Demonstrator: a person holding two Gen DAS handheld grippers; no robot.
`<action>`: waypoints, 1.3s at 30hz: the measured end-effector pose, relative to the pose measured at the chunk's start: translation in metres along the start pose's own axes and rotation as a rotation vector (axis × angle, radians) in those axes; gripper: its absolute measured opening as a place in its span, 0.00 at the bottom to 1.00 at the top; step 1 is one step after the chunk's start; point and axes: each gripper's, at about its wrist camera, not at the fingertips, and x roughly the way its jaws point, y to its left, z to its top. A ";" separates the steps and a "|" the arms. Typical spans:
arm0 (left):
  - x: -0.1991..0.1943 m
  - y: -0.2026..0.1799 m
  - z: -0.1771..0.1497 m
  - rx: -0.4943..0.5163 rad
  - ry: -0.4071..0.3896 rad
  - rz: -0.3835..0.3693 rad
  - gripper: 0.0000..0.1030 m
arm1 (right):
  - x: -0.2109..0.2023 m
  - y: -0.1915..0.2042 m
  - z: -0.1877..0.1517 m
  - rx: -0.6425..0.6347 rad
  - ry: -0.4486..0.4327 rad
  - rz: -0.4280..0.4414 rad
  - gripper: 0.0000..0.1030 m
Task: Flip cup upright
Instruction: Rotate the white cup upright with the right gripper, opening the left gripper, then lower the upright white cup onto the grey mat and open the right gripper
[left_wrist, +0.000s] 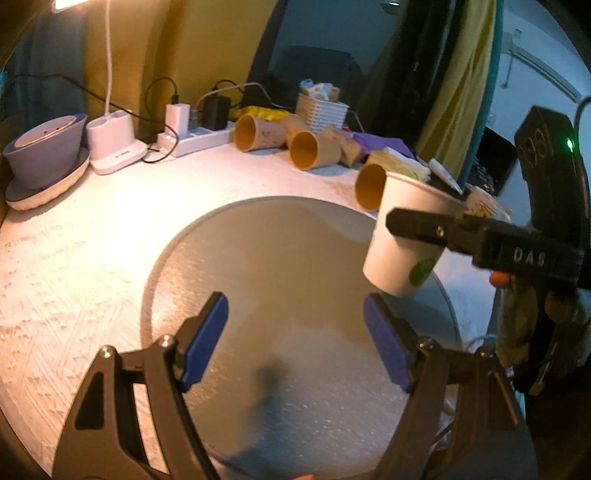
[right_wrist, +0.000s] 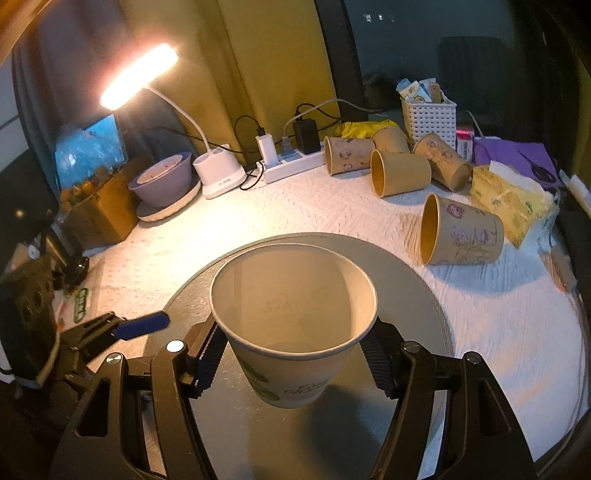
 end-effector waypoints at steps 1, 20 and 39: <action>0.001 0.003 0.001 -0.007 0.000 0.002 0.75 | 0.003 0.000 0.001 -0.004 0.004 -0.001 0.68; 0.006 0.012 0.002 -0.036 0.017 0.021 0.75 | 0.018 0.015 -0.008 -0.058 -0.014 -0.065 0.68; 0.000 0.005 -0.003 -0.022 0.022 0.044 0.75 | 0.014 0.023 -0.024 -0.105 -0.019 -0.127 0.68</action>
